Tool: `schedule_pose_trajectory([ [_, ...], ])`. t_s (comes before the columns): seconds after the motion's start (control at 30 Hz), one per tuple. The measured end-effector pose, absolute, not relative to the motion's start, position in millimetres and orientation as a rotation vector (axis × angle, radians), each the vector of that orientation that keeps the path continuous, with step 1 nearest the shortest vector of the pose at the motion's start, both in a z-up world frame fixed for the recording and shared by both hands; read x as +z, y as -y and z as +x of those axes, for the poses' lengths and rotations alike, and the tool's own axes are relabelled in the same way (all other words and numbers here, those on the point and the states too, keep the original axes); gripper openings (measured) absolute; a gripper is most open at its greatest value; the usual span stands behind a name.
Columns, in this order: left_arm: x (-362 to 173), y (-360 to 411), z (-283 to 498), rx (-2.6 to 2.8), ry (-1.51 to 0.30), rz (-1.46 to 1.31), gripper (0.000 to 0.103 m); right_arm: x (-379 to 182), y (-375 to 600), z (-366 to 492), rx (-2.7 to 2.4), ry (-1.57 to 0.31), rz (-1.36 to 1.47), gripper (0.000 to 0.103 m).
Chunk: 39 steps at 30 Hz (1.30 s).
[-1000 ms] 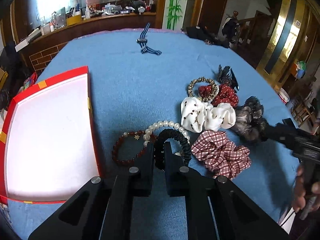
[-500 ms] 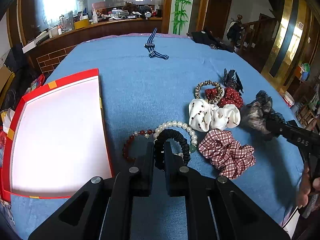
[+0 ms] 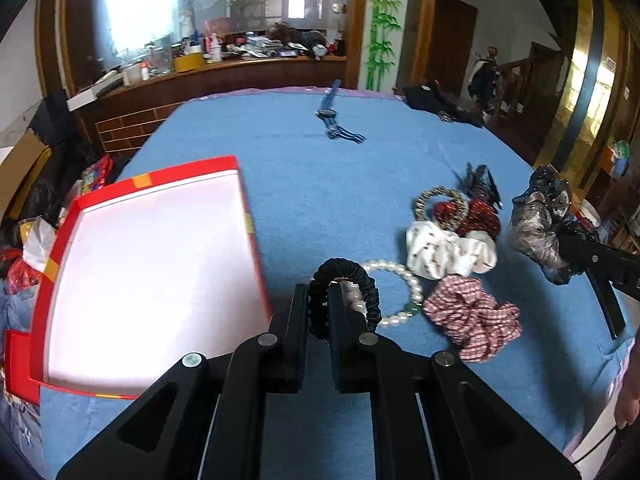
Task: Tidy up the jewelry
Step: 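Carry both items into the red box and open both tools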
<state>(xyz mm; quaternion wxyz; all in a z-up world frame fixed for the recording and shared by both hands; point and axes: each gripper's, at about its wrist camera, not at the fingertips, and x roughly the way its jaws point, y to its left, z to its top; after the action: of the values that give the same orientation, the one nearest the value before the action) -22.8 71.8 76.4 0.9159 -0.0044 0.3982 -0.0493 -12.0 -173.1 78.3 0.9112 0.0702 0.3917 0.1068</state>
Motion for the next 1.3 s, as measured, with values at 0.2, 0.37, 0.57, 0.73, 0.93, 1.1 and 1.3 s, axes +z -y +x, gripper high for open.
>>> schedule_pose_trajectory([
  [0.2, 81.7, -107.5, -24.0, -0.020, -0.786, -0.018, 0.009, 87.3, 127.0, 1.7, 0.315, -0.829, 0.108, 0.028],
  [0.37, 87.4, -148.2, -20.8, 0.053, -0.761, -0.037, 0.009, 94.3, 76.1, 15.3, 0.396, -0.842, 0.062, 0.028],
  [0.57, 92.2, -199.5, -9.2, 0.128, -0.764, -0.052, 0.009, 99.7, 7.6, 36.1, 0.497, -0.867, 0.015, 0.029],
  [0.73, 92.4, -244.7, 9.2, 0.187, -0.780, -0.056, 0.009, 95.1, -48.4, 57.8, 0.569, -0.899, -0.012, 0.029],
  [0.93, 78.9, -298.2, 49.8, 0.248, -0.841, -0.095, 0.009, 83.3, -103.7, 87.3, 0.603, -0.935, -0.020, 0.029],
  [1.1, 63.3, -320.8, 83.0, 0.227, -0.904, -0.109, 0.009, 68.4, -140.8, 112.5, 0.611, -0.979, -0.031, 0.029],
  [1.3, 52.8, -330.3, 103.6, 0.232, -0.935, -0.116, 0.009, 52.1, -170.9, 137.8, 0.610, -1.024, -0.018, 0.029],
])
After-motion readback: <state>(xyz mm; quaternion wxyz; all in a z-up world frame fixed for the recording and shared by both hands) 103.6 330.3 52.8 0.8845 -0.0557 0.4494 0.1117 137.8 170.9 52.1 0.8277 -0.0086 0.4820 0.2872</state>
